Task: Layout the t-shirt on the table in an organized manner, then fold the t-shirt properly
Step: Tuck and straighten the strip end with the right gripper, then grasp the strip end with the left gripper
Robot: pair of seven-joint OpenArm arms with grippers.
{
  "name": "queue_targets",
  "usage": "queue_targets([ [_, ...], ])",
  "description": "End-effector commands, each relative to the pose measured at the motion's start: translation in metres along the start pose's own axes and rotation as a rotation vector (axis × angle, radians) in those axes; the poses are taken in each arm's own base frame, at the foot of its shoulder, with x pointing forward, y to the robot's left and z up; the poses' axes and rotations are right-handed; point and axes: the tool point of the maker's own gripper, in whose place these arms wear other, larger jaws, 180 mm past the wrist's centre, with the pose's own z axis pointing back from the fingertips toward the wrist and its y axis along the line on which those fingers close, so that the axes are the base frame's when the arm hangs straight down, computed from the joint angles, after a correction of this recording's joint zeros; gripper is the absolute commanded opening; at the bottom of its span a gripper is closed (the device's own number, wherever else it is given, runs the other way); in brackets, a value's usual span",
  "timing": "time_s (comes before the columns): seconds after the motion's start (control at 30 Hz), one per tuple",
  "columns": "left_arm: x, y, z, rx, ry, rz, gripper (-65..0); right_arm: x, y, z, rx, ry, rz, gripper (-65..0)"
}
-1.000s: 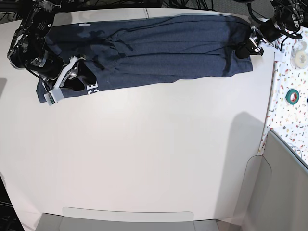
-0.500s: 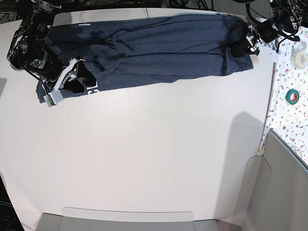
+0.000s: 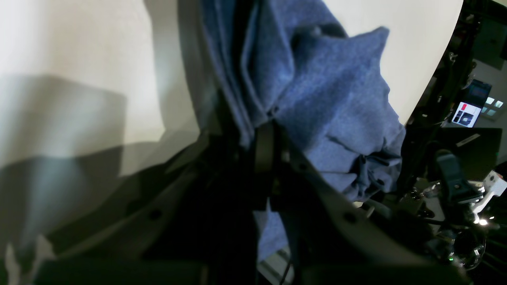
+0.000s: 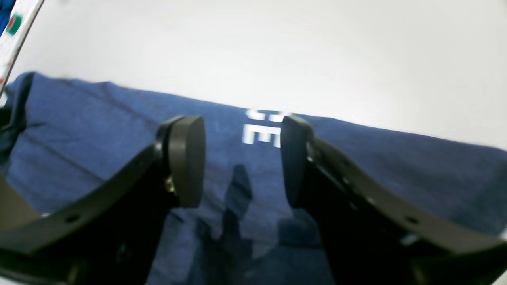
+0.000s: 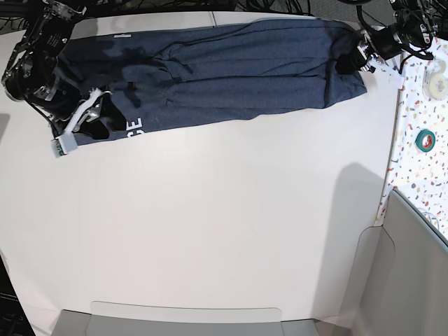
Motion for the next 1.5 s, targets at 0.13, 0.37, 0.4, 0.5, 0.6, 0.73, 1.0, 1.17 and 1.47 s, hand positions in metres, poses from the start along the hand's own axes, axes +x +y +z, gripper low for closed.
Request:
queue_targets([
  [0.13,-0.008,-0.048,0.002,-0.133,0.041,-0.141,-65.0,0.007,-0.040,0.030,-0.166,-0.039,-0.010,-34.7],
  [0.37,-0.036,-0.101,-0.019,-0.247,0.160,-0.278,-65.0,-0.016,-0.086,0.067,-0.396,0.018,-0.067,-34.7],
  [0.4,-0.039,-0.110,-0.025,-0.266,0.178,-0.299,-65.0,-0.020,-0.091,0.072,-0.422,0.024,-0.077,-34.7],
  [0.5,-0.054,-0.131,-0.042,-0.326,0.233,-0.325,-65.0,-0.029,-0.100,0.085,-0.474,0.039,-0.100,-34.7],
  [0.6,-0.070,-0.150,-0.056,-0.371,0.297,-0.363,-65.0,-0.036,-0.106,0.094,-0.512,0.056,-0.114,-34.7],
  [0.73,-0.084,-0.178,-0.070,-0.426,0.367,-0.437,-65.0,-0.046,-0.111,0.102,-0.546,0.081,-0.127,-34.7],
  [1.0,-0.092,-0.221,-0.086,-0.502,0.404,-0.546,-65.0,-0.053,-0.114,0.110,-0.569,0.088,-0.148,-34.7],
  [1.17,-0.100,-0.234,-0.093,-0.527,0.429,-0.577,-65.0,-0.055,-0.114,0.111,-0.570,0.092,-0.150,-34.7],
  [1.47,-0.111,-0.231,-0.119,-0.515,0.457,-0.526,-65.0,-0.061,-0.116,0.112,-0.591,0.119,-0.154,-34.7],
])
